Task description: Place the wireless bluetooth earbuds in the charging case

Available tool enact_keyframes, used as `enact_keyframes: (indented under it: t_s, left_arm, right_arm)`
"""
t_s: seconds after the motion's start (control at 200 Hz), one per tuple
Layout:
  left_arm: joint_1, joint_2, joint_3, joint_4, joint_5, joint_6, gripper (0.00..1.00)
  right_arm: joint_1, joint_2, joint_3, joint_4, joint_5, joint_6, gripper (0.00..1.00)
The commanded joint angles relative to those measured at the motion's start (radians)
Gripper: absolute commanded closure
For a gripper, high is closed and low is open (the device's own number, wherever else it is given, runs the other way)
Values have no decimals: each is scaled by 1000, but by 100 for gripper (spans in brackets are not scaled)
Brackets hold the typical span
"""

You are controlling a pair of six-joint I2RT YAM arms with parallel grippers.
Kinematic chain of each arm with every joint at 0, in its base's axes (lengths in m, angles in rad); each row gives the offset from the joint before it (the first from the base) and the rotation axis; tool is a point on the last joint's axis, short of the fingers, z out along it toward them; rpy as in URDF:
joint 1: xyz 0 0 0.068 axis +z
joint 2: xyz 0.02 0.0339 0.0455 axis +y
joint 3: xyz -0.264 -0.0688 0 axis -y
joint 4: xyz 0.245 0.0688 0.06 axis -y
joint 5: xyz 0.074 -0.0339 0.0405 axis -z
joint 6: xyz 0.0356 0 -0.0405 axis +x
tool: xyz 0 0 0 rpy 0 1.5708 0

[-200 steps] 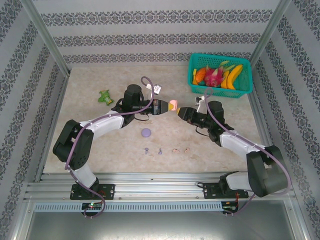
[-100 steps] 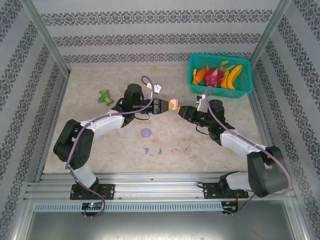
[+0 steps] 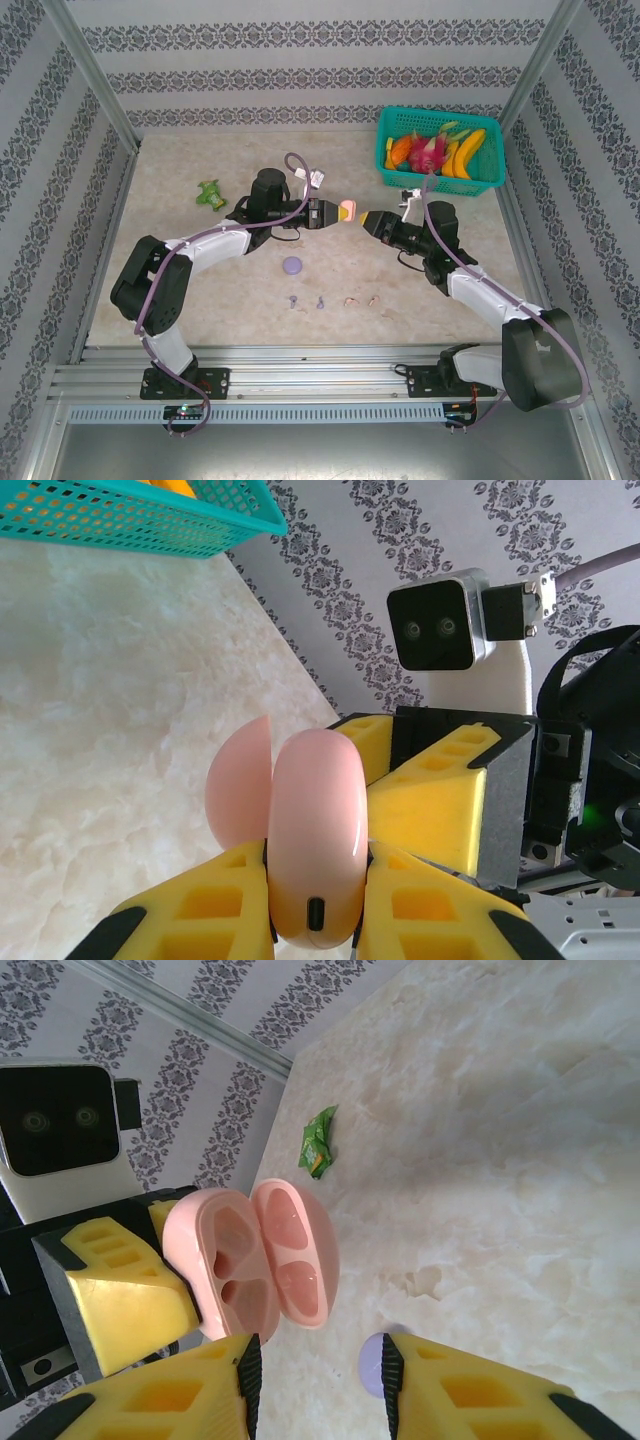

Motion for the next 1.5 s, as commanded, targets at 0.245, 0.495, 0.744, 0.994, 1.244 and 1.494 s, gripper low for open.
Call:
enact_keyframes:
  t_s: [0.245,0.495,0.744,0.994,1.244,1.494]
  left_arm:
    - [-11,12,42,18,21,2,100]
    - [-12,16,42,22,21,1,100]
    - [-19,15,42,42,28,-14,100]
    - [-30,7,37,46,34,-16,100]
    - [-36,7,24,52,35,-16,100]
    - [-39,3,15,53,35,-14,100]
  right_arm:
    - [21,39,46,25,-17,-14,62]
    - [42,59,66,31,-9,-13,62]
    - [49,89,72,35,3,-16,65]
    - [47,122,92,50,9,-12,68]
    - [46,130,114,45,10,-12,73]
    - [33,131,112,45,22,-8,74]
